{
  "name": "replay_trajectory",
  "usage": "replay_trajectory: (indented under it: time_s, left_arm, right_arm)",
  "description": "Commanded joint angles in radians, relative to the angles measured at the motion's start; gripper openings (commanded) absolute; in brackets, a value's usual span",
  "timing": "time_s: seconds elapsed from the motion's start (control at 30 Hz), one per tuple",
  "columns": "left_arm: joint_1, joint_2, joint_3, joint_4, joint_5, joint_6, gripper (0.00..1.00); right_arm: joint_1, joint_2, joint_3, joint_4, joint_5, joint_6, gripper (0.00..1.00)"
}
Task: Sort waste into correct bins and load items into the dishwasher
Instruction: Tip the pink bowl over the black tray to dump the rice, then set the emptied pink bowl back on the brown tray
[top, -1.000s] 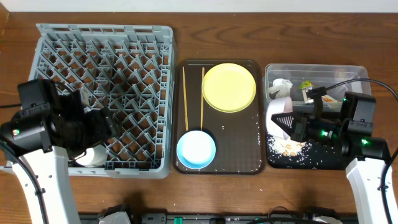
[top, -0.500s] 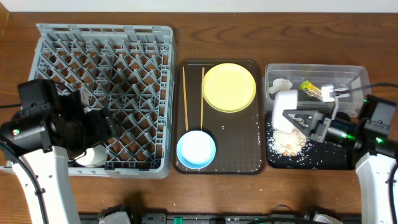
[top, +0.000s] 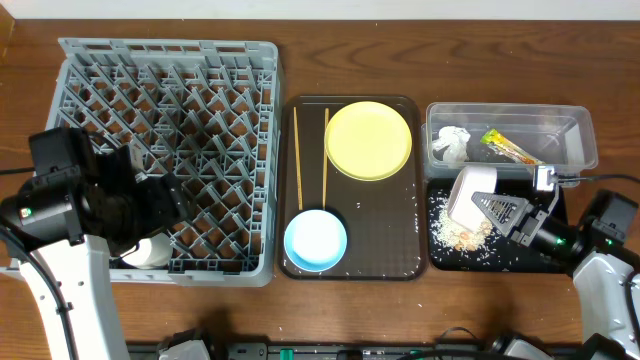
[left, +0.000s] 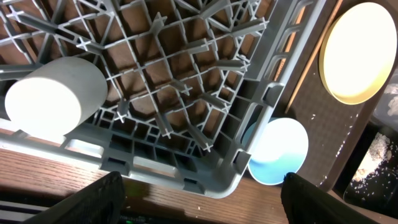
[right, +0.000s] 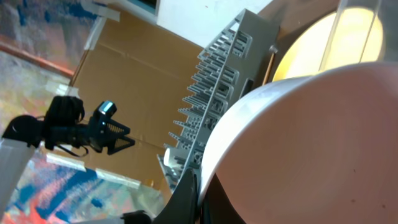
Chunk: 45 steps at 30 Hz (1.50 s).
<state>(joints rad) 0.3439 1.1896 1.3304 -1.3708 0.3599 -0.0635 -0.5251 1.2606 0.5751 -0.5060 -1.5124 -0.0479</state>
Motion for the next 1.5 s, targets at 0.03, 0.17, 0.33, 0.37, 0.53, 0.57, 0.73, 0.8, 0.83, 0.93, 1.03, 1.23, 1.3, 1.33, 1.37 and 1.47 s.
replay_trajectory:
  time_s: [0.03, 0.17, 0.33, 0.37, 0.53, 0.57, 0.73, 0.8, 0.83, 0.93, 1.03, 1.23, 1.3, 1.33, 1.37, 1.47]
  left_arm:
    - [-0.003, 0.005, 0.013, -0.005, -0.005, -0.004, 0.81]
    - [-0.003, 0.005, 0.013, -0.004, -0.003, -0.004, 0.81]
    - [-0.003, 0.005, 0.013, -0.003, 0.026, 0.0, 0.82]
    - [-0.003, 0.005, 0.013, -0.004, 0.026, 0.0, 0.82]
    - [-0.003, 0.005, 0.013, -0.003, 0.027, 0.0, 0.81]
    - [-0.003, 0.005, 0.013, -0.002, 0.034, 0.001, 0.81]
    - [-0.003, 0.005, 0.013, 0.007, 0.106, 0.037, 0.82]
    - [-0.003, 0.005, 0.013, 0.007, 0.109, 0.045, 0.81]
    - [-0.003, 0.005, 0.013, 0.007, 0.112, 0.047, 0.82]
    - [-0.009, 0.005, 0.013, 0.007, 0.174, 0.092, 0.81]
    - [-0.04, 0.005, 0.013, 0.011, 0.187, 0.106, 0.81]
    - [-0.171, 0.005, 0.013, 0.048, 0.187, 0.105, 0.81]
    - [-0.229, 0.006, 0.013, 0.081, 0.187, 0.103, 0.8]
    - [-0.259, 0.006, 0.013, 0.103, 0.185, 0.095, 0.79]
    - [-0.324, 0.011, 0.013, 0.163, 0.159, 0.061, 0.78]
    - [-0.416, 0.034, 0.013, 0.241, 0.077, -0.005, 0.78]
  right_arm:
    - [0.025, -0.017, 0.017, 0.072, -0.047, 0.108, 0.01]
    - [0.172, -0.122, 0.05, 0.073, 0.219, 0.232, 0.01]
    - [0.493, -0.212, 0.061, 0.071, 0.647, 0.319, 0.01]
    - [0.556, -0.216, 0.061, 0.075, 0.705, 0.328, 0.01]
    - [0.858, -0.19, 0.062, 0.079, 1.017, 0.351, 0.01]
    - [0.903, -0.179, 0.062, 0.08, 1.065, 0.351, 0.01]
    - [1.056, -0.102, 0.103, 0.064, 1.194, 0.346, 0.01]
    - [1.083, -0.051, 0.144, 0.037, 1.194, 0.346, 0.01]
    - [1.09, -0.027, 0.164, 0.022, 1.195, 0.346, 0.01]
    - [1.104, 0.069, 0.238, -0.037, 1.236, 0.322, 0.01]
    - [1.106, 0.125, 0.282, -0.06, 1.254, 0.319, 0.19]
    - [1.103, 0.119, 0.382, -0.101, 1.254, 0.306, 0.51]
    - [1.093, 0.113, 0.43, -0.135, 1.255, 0.309, 0.52]
    - [1.086, 0.11, 0.46, -0.16, 1.258, 0.312, 0.52]
    - [1.07, 0.103, 0.517, -0.214, 1.283, 0.332, 0.52]
    - [1.043, 0.093, 0.596, -0.277, 1.287, 0.332, 0.52]
